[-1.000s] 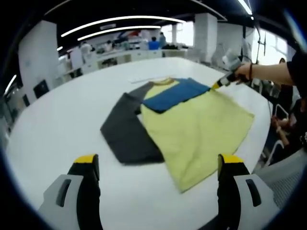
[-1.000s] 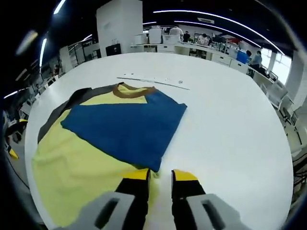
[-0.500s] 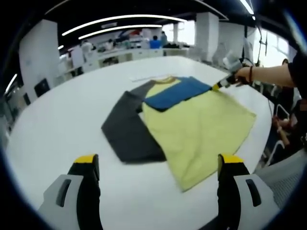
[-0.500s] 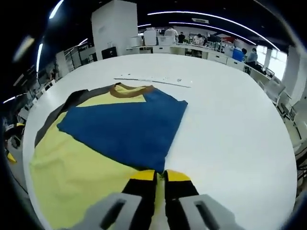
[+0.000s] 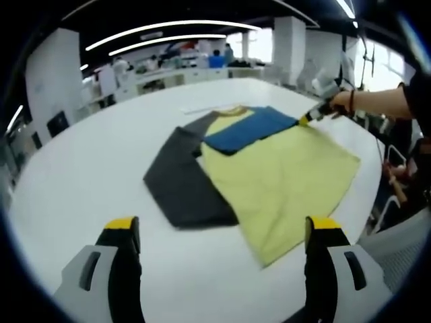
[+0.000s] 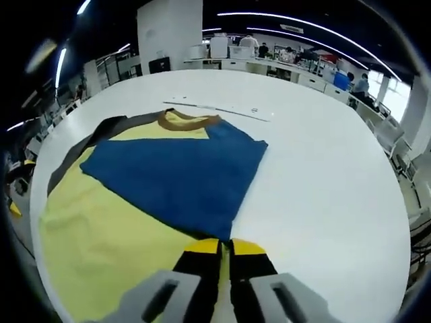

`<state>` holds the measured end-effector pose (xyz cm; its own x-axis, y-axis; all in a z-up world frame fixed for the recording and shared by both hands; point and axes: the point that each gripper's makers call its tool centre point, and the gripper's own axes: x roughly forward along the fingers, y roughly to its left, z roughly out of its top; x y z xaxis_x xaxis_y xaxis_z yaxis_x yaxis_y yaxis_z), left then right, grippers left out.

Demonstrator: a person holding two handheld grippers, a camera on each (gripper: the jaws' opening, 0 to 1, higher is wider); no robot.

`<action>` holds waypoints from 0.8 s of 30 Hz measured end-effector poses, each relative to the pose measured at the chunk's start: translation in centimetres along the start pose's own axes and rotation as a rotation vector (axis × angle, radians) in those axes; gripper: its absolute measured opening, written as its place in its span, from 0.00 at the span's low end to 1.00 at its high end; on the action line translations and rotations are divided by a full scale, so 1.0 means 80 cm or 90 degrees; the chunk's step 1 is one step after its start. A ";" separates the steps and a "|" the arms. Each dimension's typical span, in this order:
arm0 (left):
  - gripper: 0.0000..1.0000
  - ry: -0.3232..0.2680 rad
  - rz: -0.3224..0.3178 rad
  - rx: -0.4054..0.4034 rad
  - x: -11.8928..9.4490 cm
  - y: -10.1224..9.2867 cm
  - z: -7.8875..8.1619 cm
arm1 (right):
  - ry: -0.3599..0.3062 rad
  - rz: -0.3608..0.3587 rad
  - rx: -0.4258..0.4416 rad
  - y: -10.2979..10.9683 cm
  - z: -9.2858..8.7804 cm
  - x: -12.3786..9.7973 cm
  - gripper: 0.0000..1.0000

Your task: Fold the garment on the visible template until the final outline fits inside the template.

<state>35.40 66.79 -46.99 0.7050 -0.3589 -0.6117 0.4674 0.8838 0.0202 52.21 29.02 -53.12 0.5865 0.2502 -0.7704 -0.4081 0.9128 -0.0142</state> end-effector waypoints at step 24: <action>0.77 -0.004 -0.042 0.045 0.017 -0.008 0.003 | 0.041 -0.029 -0.015 -0.056 -0.012 -0.009 0.00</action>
<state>36.18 65.63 -47.63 0.6751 -0.4173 -0.6084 0.5492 0.8349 0.0367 52.93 24.44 -53.13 0.5591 0.1873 -0.8077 -0.3989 0.9147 -0.0640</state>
